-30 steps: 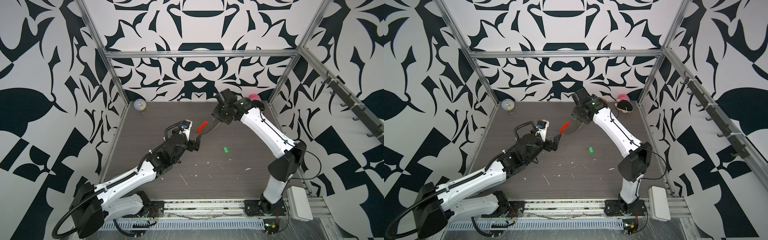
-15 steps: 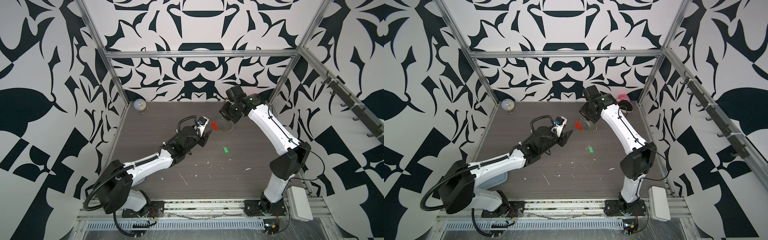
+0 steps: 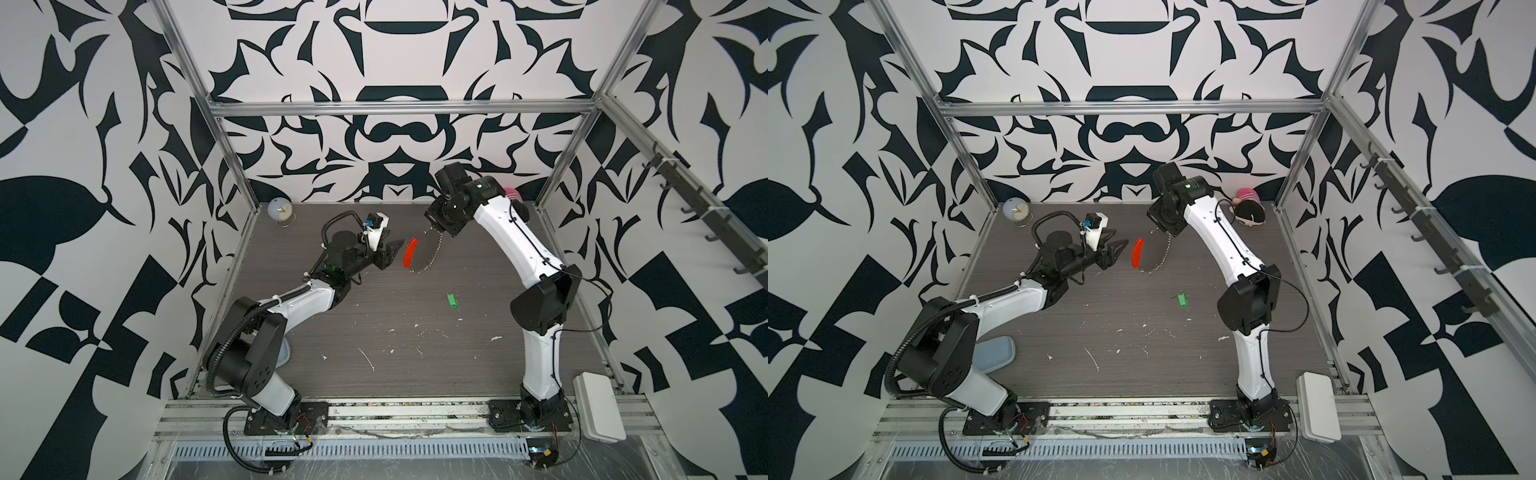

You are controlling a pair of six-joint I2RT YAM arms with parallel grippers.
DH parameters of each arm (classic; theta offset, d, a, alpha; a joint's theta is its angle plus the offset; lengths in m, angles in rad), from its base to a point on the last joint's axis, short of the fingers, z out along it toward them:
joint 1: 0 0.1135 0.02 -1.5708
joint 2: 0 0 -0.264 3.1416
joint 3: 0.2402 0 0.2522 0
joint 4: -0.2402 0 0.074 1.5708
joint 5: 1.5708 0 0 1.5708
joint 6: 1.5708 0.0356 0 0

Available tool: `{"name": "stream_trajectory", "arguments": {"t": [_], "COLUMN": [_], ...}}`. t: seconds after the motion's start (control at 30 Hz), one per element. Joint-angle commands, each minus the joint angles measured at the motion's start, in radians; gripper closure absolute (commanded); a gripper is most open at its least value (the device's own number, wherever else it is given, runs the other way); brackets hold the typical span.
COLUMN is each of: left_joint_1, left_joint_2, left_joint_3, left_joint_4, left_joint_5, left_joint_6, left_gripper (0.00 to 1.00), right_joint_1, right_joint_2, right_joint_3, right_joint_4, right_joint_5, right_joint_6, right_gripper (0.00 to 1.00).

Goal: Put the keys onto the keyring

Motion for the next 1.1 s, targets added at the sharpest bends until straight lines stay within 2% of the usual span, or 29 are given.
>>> {"name": "stream_trajectory", "arguments": {"t": [0.0,0.2,0.33,0.53,0.7,0.87,1.07], "left_joint_1": [-0.005,-0.027,-0.074,-0.096,-0.105,-0.110,-0.111], "left_joint_2": [-0.022,-0.050,-0.062,0.005,0.071,0.115,0.144], "left_joint_3": [0.048,0.026,-0.002,-0.029,-0.031,0.014,0.081], "left_joint_4": [0.018,0.008,-0.001,0.110,0.201,0.175,0.118], "left_joint_5": [0.089,0.133,0.083,0.018,0.030,0.027,0.034], "left_joint_6": [-0.006,-0.088,-0.069,-0.045,-0.057,-0.024,0.001], "left_gripper": [0.44,0.45,0.44,0.44,0.45,0.44,0.44], "right_joint_1": [0.008,0.033,0.036,0.038,0.035,0.033,0.024], "right_joint_2": [-0.025,-0.053,-0.067,-0.088,-0.117,-0.137,-0.191], "right_joint_3": [0.052,-0.016,-0.018,-0.049,-0.095,-0.117,-0.230], "right_joint_4": [-0.005,0.047,0.042,0.023,0.049,0.055,0.134], "right_joint_5": [-0.004,0.038,0.032,-0.039,-0.091,-0.117,-0.148], "right_joint_6": [0.065,0.163,0.195,0.181,0.162,0.143,0.144], "right_gripper": [1.00,1.00,1.00,1.00,1.00,1.00,1.00]}}
